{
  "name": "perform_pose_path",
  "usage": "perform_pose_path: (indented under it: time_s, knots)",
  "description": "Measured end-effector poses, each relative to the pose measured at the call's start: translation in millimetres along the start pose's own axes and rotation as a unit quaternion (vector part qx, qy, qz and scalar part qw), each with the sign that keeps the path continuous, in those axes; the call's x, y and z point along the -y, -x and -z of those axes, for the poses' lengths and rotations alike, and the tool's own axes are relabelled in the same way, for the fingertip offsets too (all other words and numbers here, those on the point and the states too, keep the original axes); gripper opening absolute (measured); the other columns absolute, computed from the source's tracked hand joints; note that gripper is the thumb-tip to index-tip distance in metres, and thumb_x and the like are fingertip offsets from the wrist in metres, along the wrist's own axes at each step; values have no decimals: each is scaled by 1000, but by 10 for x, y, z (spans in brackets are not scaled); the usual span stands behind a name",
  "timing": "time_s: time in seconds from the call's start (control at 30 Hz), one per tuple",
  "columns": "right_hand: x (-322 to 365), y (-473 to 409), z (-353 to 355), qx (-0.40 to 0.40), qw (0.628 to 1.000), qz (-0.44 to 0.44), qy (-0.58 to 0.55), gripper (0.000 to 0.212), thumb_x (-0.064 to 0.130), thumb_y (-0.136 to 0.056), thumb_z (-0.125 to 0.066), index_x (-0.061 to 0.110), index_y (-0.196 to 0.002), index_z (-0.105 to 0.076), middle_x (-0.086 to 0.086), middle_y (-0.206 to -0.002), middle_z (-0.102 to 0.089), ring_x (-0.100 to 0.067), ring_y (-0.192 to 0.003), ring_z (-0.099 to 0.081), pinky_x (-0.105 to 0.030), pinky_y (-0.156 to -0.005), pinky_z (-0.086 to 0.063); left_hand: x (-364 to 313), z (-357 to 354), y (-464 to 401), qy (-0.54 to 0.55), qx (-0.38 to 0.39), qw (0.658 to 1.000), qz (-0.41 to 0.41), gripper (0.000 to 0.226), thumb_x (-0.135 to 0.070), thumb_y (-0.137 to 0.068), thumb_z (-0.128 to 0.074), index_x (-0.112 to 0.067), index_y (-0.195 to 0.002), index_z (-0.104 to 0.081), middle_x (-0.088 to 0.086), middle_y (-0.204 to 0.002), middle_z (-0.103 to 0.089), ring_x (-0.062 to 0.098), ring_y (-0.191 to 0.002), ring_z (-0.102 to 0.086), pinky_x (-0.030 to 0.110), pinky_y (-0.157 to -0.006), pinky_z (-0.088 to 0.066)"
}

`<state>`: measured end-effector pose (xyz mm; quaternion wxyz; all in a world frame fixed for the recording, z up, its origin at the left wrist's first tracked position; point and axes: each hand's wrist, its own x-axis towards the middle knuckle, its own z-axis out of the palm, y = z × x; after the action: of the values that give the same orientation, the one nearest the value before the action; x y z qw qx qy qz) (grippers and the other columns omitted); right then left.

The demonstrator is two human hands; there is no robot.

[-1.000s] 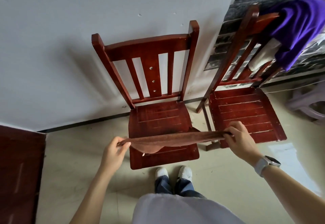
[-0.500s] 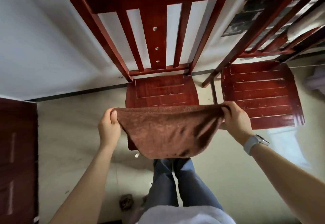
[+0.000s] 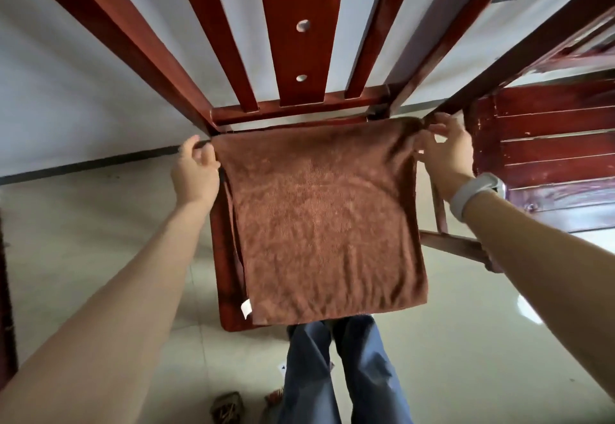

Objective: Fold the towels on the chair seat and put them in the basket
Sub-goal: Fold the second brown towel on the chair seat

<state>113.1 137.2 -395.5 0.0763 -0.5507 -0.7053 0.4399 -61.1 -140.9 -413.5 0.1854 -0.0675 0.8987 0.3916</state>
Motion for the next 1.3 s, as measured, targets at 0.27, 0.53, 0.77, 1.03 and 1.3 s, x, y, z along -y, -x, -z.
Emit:
perform_pose_path:
  time_s: [0.27,0.53,0.77,1.03,1.3]
  knots:
    - [-1047,702,-56,56,977,-121,167,33,7,-85,-47,5,-117,-56,-19,-118,-60,-36,-109,-54,-37,-92,-42,907,-103,787,-146,129,978,-74,26,-9,-92,-46,-5,-114,-59,14,-114,-62,26,-99,-60,23,-83,-40]
    - [-1595,1240,29,23,970,-129,203,26,4,-84,-50,-1,-108,-56,-25,-114,-53,-37,-103,-51,-36,-90,-37,1386,96,1183,-362,169,907,-131,15,-14,-87,-49,-10,-99,-57,10,-93,-65,31,-88,-59,38,-67,-45]
    - [-1689,1444,84,49,963,-129,232,20,20,-85,-51,3,-93,-57,-19,-101,-61,-37,-96,-53,-39,-83,-42,1536,99,1431,-298,220,929,21,29,-40,-86,-54,-15,-100,-59,4,-98,-67,28,-96,-60,31,-74,-42]
    - [-1689,1490,213,170,924,-71,335,13,21,-83,-51,11,-84,-45,-13,-84,-56,-37,-88,-53,-38,-74,-35,1485,-75,1777,-183,161,965,96,27,-24,-83,-61,-15,-66,-43,-3,-65,-49,20,-67,-48,27,-52,-33]
    - [-1149,1356,418,45,998,20,-46,2,12,-92,-48,12,-90,-48,-11,-57,-53,-4,-41,-47,-17,-43,-40,989,356,1477,283,109,937,173,9,-15,-89,-56,-22,-85,-56,-6,-90,-63,12,-84,-61,24,-63,-49]
